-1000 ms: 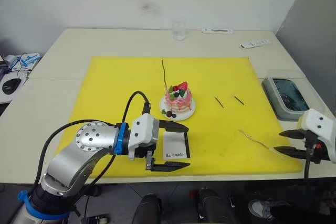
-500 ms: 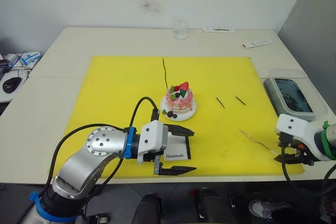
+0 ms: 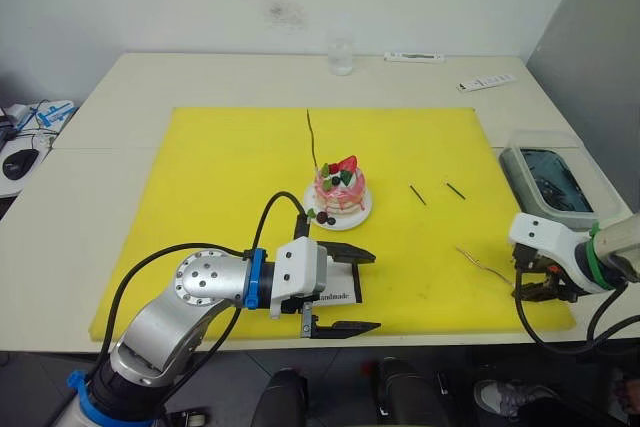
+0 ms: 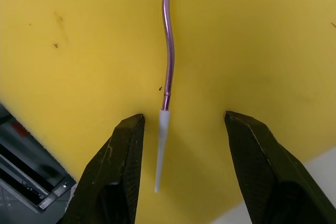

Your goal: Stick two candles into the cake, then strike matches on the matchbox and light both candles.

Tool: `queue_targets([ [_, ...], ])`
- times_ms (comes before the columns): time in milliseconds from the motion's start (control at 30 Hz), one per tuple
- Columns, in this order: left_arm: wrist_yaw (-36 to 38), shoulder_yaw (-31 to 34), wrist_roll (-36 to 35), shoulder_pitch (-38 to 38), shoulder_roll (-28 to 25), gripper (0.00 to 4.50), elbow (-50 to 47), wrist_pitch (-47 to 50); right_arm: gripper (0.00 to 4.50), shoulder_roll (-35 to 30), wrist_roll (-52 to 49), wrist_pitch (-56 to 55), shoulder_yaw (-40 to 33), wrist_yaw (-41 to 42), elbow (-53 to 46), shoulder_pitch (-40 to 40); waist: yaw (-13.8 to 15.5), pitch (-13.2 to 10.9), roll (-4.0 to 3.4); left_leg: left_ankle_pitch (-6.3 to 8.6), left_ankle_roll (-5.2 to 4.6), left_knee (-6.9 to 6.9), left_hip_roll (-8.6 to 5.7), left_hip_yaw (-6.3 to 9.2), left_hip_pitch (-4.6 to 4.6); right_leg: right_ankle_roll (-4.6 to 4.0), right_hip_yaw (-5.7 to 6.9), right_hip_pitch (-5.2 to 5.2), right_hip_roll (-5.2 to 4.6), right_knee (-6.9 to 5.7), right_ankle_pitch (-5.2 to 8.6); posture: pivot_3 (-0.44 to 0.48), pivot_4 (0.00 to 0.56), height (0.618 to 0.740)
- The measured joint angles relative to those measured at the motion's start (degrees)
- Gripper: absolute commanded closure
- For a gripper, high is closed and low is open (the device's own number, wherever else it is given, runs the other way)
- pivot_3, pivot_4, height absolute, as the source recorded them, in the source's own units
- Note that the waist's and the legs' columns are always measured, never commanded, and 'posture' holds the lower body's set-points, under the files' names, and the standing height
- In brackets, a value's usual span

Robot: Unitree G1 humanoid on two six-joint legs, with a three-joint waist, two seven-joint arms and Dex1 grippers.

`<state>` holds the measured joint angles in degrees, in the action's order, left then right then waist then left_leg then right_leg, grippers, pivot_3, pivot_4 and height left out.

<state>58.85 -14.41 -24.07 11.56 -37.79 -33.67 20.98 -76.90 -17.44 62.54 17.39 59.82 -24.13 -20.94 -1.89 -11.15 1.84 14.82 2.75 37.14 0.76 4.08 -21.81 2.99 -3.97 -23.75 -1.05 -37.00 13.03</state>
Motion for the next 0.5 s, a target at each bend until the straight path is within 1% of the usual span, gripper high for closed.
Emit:
queue_targets([
  [67, 0.01, 0.0, 0.05, -0.08, 0.0, 0.0, 0.0, -0.12, 2.63, 0.04, 0.5, 0.04, 0.93, 0.83, 0.44, -0.75, 0.01, 0.0, 0.0, 0.0, 0.0, 0.0, 0.0, 0.0, 0.0, 0.0, 0.0, 0.0, 0.0, 0.0, 0.0, 0.0, 0.15, 0.74],
  [133, 0.01, -0.01, 0.17, -0.14, 0.0, 0.0, 0.0, -0.17, 3.28, 0.4, 0.62, 0.41, 1.79, 1.39, 0.71, -1.26, 0.01, 0.0, 0.0, 0.0, 0.0, 0.01, 0.0, 0.0, -0.01, 0.0, 0.0, 0.01, 0.0, 0.01, 0.0, 0.0, 0.15, 0.74],
  [233, 0.01, -0.03, 0.32, -0.16, 0.0, 0.0, 0.01, -0.18, 4.38, 0.96, 0.6, 1.38, 2.05, 1.67, 0.78, -2.03, 0.01, 0.0, 0.0, 0.0, 0.0, 0.0, 0.0, 0.0, -0.01, 0.0, 0.01, 0.0, 0.0, 0.01, 0.0, 0.0, 0.15, 0.74],
  [267, 0.02, -0.07, 0.35, -0.16, 0.0, 0.0, 0.01, -0.18, 4.47, 0.96, 0.61, 1.55, 2.08, 1.85, 0.77, -2.18, 0.01, 0.0, 0.0, 0.0, 0.0, 0.0, 0.0, 0.0, -0.01, 0.0, 0.01, 0.0, 0.0, 0.01, 0.0, 0.0, 0.15, 0.74],
  [500, 0.33, -0.22, 0.7, -0.23, -0.05, 0.0, 0.25, -0.33, 4.47, 1.02, 0.63, 2.43, 2.44, 2.65, 0.77, -3.08, 0.02, 0.0, 0.0, 0.0, 0.0, 0.0, 0.0, 0.01, -0.01, 0.0, 0.01, 0.0, 0.0, 0.0, 0.0, 0.0, 0.15, 0.74],
])
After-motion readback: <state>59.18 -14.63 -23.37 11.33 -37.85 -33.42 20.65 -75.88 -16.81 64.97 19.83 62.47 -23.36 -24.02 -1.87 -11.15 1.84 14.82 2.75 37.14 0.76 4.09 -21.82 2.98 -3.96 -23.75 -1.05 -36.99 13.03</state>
